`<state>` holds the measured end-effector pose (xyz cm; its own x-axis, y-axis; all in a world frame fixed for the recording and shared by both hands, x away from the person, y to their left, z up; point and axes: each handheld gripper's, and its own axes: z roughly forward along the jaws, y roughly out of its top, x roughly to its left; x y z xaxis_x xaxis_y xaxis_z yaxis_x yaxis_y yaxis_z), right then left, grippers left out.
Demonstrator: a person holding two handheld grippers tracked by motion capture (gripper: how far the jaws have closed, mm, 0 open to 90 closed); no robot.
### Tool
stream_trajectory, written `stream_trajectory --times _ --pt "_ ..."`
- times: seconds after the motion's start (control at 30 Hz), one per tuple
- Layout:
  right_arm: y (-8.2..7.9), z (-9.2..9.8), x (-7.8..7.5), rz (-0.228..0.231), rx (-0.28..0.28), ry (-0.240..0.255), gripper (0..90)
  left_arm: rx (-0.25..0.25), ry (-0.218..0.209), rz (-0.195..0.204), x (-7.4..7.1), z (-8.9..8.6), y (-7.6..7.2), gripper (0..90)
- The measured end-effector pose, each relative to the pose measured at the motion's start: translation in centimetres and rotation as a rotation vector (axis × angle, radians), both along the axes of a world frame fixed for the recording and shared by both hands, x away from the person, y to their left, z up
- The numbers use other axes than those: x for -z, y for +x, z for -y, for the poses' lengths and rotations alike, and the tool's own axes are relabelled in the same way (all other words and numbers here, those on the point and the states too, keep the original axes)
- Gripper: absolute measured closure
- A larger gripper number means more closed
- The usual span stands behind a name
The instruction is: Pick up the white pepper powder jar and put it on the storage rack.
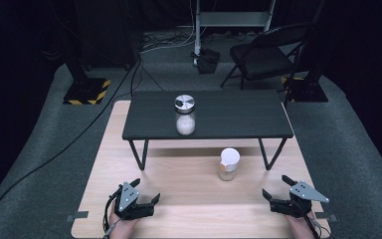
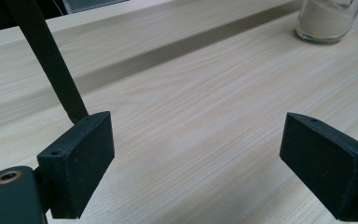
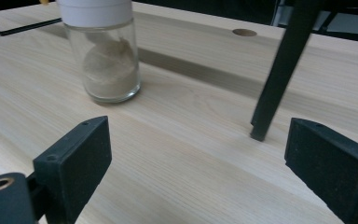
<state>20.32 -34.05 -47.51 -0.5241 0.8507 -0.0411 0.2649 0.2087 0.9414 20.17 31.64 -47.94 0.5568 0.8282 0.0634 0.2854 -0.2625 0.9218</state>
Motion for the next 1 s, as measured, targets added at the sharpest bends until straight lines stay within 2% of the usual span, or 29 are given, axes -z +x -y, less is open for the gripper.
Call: stream_trajectory --times 0.53,0.73,1.0 --pt "0.7 -0.9 -1.1 0.007 -0.074 0.034 7.4 -0.003 -0.002 0.000 0.0 0.0 0.0 9.8" --pt "1.4 -1.5 -1.6 0.007 -0.115 0.023 9.9 -0.002 -0.003 0.001 0.0 0.0 0.0 9.8" --pt "2.6 -2.4 -1.9 -0.008 -0.137 0.031 10.5 -0.002 -0.003 0.001 0.0 0.0 0.0 9.8"
